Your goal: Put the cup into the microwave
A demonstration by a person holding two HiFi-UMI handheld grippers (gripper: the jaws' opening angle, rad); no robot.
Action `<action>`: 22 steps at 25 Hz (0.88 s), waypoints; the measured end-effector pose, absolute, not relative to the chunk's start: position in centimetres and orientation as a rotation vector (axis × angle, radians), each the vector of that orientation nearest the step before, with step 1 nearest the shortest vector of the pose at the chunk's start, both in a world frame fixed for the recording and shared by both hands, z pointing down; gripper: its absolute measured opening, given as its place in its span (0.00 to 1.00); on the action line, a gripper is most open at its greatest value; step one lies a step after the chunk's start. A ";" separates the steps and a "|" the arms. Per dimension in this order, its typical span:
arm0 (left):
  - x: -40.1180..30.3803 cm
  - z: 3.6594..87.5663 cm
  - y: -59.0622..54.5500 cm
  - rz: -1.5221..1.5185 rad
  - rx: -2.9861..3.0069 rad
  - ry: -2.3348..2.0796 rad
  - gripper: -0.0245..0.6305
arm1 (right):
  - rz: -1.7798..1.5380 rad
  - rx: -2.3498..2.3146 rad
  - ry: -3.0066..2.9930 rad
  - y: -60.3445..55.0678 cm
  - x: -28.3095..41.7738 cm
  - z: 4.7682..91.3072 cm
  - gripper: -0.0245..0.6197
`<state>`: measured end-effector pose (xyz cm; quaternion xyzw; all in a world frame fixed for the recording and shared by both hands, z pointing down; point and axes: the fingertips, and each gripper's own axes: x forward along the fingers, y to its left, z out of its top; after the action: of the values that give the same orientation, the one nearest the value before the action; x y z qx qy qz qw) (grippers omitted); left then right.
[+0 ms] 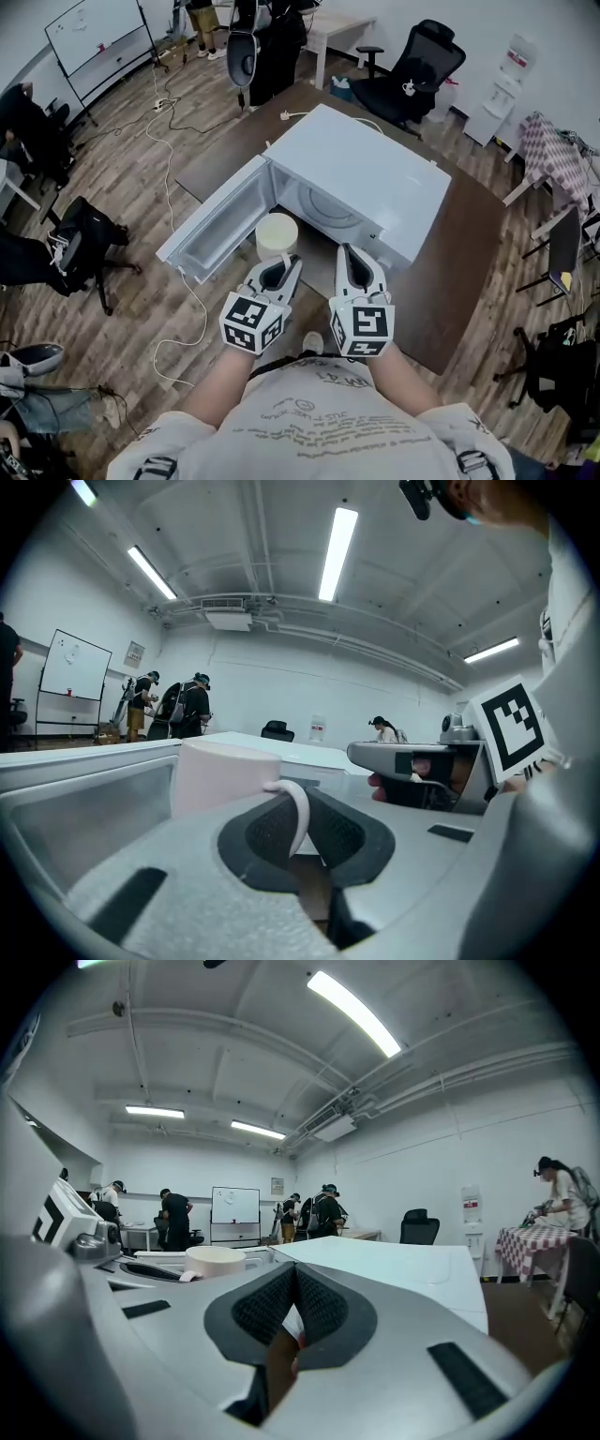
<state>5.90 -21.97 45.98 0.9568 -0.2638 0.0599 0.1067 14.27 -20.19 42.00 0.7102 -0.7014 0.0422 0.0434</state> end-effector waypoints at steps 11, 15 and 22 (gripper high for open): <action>9.2 49.0 -25.2 0.212 2.951 -0.497 0.08 | 0.201 2.217 -2.032 -24.0 15.5 43.6 0.06; 9.5 50.6 -26.3 0.224 2.959 -0.371 0.08 | 0.202 2.252 -1.980 -25.1 14.9 43.7 0.06; 10.7 53.7 -29.1 0.251 2.962 -0.213 0.08 | 0.250 2.320 -1.876 -25.5 14.8 44.8 0.06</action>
<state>10.70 -29.15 53.67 0.9906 -0.0713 0.0838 0.0808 14.83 -25.54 44.83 0.7728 -0.6249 0.0831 0.0739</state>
